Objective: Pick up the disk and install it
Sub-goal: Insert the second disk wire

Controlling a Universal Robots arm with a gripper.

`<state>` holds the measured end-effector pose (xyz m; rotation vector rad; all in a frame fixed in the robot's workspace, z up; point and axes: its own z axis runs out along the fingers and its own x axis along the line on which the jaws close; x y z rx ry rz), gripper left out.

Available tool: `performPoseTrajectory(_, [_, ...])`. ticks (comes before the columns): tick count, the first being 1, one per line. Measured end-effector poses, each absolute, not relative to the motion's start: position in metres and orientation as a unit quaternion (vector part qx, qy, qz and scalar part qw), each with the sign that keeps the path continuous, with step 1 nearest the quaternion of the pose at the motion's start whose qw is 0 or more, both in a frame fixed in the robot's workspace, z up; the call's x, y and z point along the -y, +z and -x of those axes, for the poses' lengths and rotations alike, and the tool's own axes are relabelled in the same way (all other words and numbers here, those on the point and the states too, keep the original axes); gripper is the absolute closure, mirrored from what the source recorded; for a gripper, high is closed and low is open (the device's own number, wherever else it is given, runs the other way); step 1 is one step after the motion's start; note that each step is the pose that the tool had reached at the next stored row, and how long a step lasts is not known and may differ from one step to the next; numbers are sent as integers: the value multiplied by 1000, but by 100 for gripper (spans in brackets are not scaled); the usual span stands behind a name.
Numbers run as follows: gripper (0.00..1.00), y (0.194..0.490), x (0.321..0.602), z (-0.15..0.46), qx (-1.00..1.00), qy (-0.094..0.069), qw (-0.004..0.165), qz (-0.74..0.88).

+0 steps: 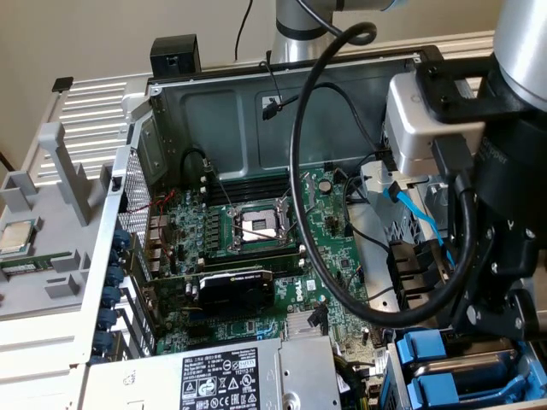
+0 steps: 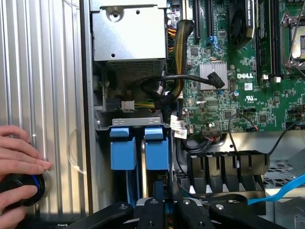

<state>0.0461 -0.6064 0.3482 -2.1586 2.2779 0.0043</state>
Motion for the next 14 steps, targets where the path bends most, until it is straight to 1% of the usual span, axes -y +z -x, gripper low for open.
performPoseTrajectory(14, [83,342,606,-46,-726,2,2,688])
